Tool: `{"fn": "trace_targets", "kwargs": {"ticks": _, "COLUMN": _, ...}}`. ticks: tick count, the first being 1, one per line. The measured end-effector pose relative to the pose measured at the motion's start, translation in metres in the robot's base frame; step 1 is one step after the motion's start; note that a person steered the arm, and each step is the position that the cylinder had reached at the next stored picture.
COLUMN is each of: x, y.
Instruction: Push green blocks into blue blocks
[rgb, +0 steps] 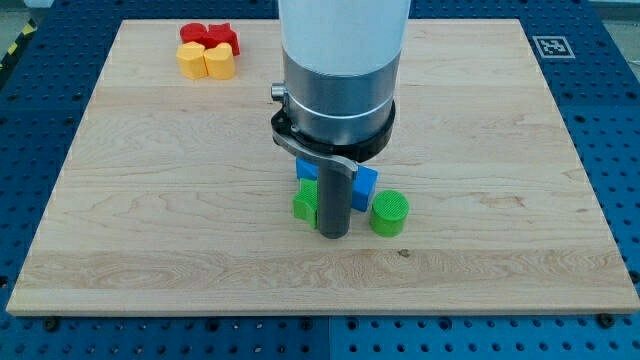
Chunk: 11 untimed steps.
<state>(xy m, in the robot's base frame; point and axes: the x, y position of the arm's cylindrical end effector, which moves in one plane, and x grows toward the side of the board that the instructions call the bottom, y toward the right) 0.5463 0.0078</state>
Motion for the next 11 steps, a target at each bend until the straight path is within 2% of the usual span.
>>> {"fn": "trace_targets", "kwargs": {"ticks": 1, "x": 0.023, "y": -0.004}}
{"fn": "trace_targets", "kwargs": {"ticks": 3, "x": -0.016, "y": -0.007}}
{"fn": "trace_targets", "kwargs": {"ticks": 4, "x": -0.009, "y": -0.007}}
{"fn": "trace_targets", "kwargs": {"ticks": 5, "x": 0.034, "y": 0.007}}
{"fn": "trace_targets", "kwargs": {"ticks": 6, "x": 0.039, "y": 0.099}}
{"fn": "trace_targets", "kwargs": {"ticks": 7, "x": 0.046, "y": 0.145}}
{"fn": "trace_targets", "kwargs": {"ticks": 8, "x": 0.025, "y": 0.136}}
{"fn": "trace_targets", "kwargs": {"ticks": 11, "x": 0.009, "y": 0.067}}
